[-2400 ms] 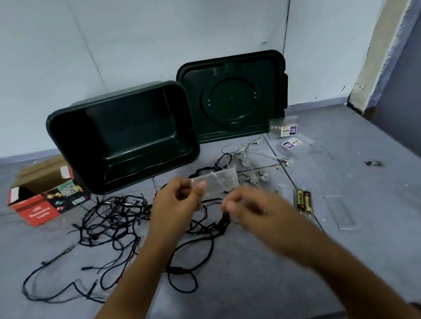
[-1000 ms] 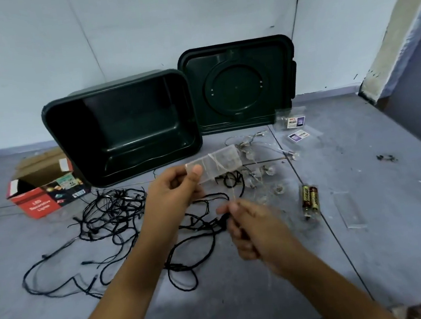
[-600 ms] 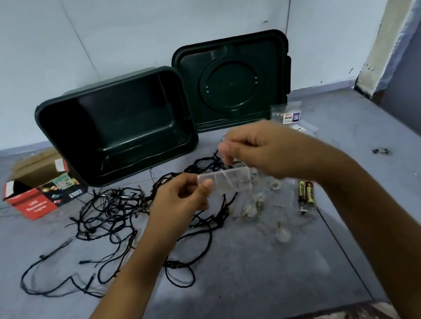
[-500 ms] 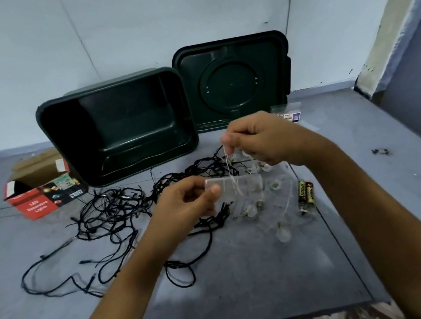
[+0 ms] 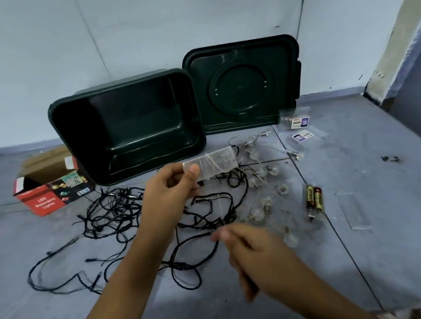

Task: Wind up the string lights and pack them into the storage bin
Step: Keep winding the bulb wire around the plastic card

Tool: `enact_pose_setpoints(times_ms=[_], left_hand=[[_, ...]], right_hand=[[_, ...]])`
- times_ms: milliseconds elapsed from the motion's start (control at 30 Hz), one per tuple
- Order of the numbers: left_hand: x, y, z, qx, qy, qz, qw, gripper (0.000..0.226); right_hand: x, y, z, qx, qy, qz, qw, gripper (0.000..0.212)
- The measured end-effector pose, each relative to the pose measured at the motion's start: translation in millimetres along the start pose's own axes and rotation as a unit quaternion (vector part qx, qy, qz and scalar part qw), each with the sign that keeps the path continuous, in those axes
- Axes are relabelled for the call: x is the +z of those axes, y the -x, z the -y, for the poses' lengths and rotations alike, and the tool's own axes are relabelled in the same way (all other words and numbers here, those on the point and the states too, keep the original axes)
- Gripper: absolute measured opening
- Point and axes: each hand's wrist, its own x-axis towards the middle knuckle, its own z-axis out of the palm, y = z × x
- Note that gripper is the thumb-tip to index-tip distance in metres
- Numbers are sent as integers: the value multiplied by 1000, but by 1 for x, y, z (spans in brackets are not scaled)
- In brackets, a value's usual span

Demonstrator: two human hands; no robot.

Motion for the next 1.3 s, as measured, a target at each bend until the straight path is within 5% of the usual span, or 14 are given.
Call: enact_pose_setpoints(times_ms=[133, 267, 333, 400, 500, 633, 800, 933, 1067, 1133, 1233, 1300], left_hand=[[0, 2, 7, 11, -84, 34, 996, 23], [5, 12, 5, -13, -73, 123, 990, 27], [9, 18, 0, -9, -47, 150, 988, 30], [12, 21, -3, 0, -21, 146, 989, 30], [13, 20, -3, -8, 15, 118, 993, 27], [12, 10, 3, -14, 25, 55, 998, 22], [9, -3, 8, -11, 7, 2, 1000, 16], [11, 0, 13, 1, -44, 40, 998, 19], [11, 9, 12, -12, -50, 106, 993, 25], [11, 14, 9, -4, -53, 142, 988, 25], [11, 20, 2, 6, -19, 164, 986, 27], [11, 21, -1, -9, 30, 152, 988, 27]], right_hand=[[-23, 2, 29, -141, 281, -33, 949, 24], [-70, -38, 57, -185, 306, -115, 927, 19], [-91, -66, 50, -157, 239, -98, 953, 17], [-99, -86, 28, -87, 58, -18, 994, 16], [-85, -92, -6, 11, -131, 12, 991, 17], [-39, -58, -21, 49, -216, -44, 974, 16], [5, 2, -3, 0, -92, -77, 993, 27], [-11, 6, 22, -107, 161, -69, 979, 15], [-56, -35, 46, -158, 216, -103, 958, 20], [-78, -62, 45, -129, 184, -96, 970, 23], [-91, -89, 17, -43, -24, -17, 999, 21], [-81, -91, -5, 15, -160, 21, 987, 18]])
